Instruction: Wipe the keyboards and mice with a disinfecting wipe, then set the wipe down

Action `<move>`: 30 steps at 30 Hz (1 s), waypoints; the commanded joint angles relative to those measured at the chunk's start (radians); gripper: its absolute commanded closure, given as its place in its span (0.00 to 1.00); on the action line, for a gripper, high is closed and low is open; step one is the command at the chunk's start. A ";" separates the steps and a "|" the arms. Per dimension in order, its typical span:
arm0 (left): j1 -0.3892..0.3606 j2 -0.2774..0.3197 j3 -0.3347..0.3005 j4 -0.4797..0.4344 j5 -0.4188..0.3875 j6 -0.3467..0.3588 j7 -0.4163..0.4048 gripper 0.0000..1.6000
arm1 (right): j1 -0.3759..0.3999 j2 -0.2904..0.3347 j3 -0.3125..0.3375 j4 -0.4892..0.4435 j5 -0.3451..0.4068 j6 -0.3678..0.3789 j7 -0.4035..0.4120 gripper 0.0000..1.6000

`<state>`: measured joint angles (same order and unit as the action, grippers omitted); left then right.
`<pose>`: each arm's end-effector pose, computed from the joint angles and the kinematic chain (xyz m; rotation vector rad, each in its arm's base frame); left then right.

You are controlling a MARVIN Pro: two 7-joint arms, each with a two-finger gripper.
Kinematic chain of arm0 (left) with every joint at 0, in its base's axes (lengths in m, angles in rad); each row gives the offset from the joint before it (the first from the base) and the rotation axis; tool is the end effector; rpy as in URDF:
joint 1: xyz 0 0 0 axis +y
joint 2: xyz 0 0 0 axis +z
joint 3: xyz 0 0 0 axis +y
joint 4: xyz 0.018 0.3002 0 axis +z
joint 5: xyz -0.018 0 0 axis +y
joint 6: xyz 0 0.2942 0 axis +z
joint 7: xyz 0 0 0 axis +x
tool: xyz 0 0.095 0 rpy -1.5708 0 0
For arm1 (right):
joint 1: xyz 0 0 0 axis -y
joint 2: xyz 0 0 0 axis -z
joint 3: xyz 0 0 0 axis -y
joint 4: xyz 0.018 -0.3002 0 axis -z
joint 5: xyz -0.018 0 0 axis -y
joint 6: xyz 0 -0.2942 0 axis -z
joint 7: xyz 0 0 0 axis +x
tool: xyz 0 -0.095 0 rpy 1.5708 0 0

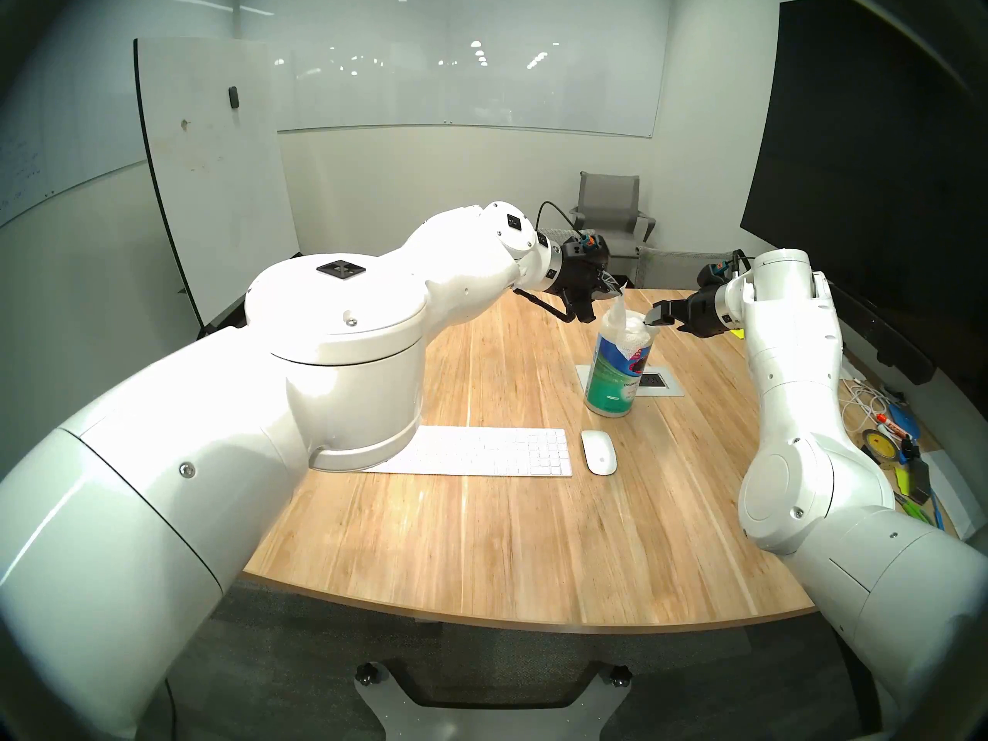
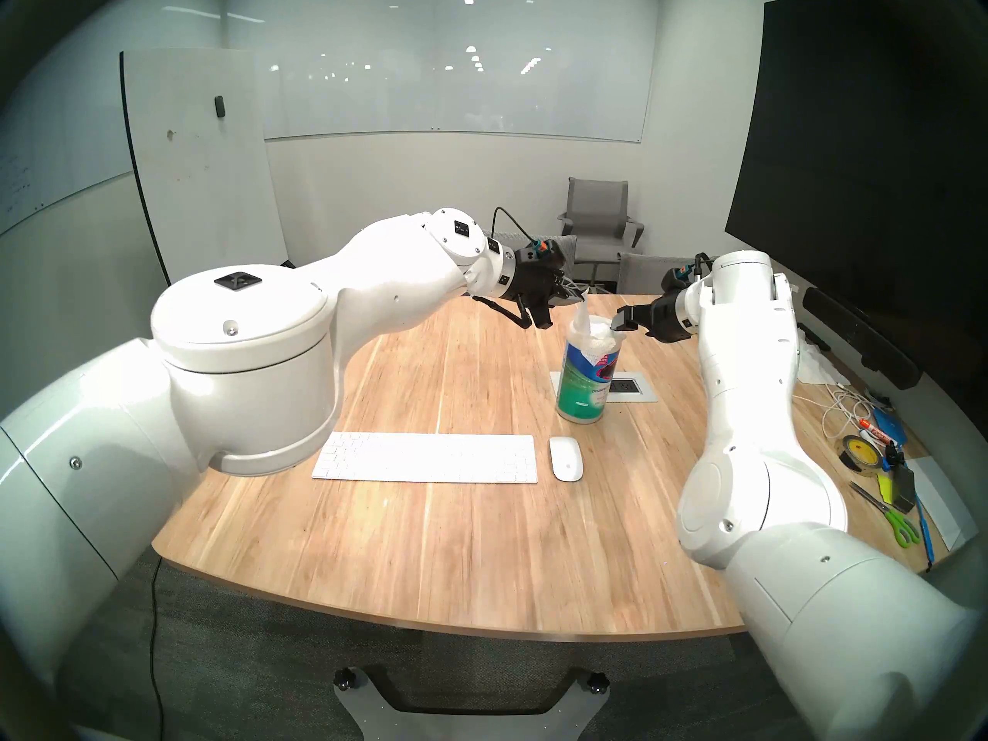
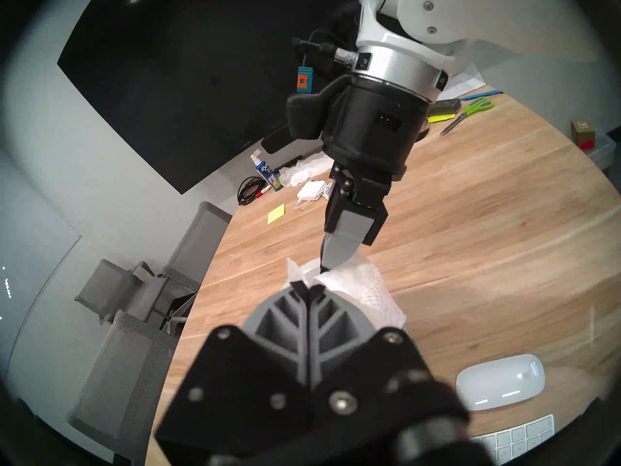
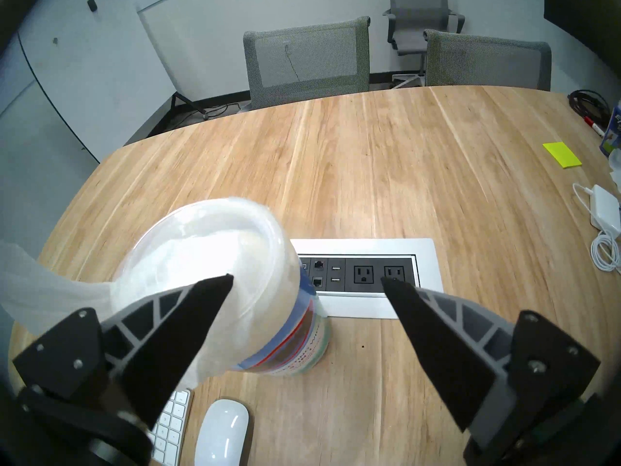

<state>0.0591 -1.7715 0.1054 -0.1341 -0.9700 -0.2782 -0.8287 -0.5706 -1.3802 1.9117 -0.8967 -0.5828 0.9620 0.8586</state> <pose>0.6078 -0.2382 -0.0730 1.4927 -1.8409 1.5494 0.5905 -0.1510 -0.1276 -2.6473 -0.0798 -1.2323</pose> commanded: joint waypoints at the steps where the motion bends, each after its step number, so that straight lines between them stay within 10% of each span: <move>1: -0.026 0.009 -0.046 -0.005 -0.045 0.007 -0.034 1.00 | 0.022 0.006 -0.004 -0.014 0.003 -0.002 0.011 0.00; 30: 0.008 0.074 -0.192 -0.007 -0.160 0.050 -0.252 1.00 | 0.021 0.017 -0.022 -0.015 0.015 -0.002 0.021 0.00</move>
<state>0.0745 -1.7150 -0.0464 -0.1427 -1.0892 -0.2325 -1.0420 -0.5708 -1.3701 1.8920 -0.8959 -0.5733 0.9620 0.8600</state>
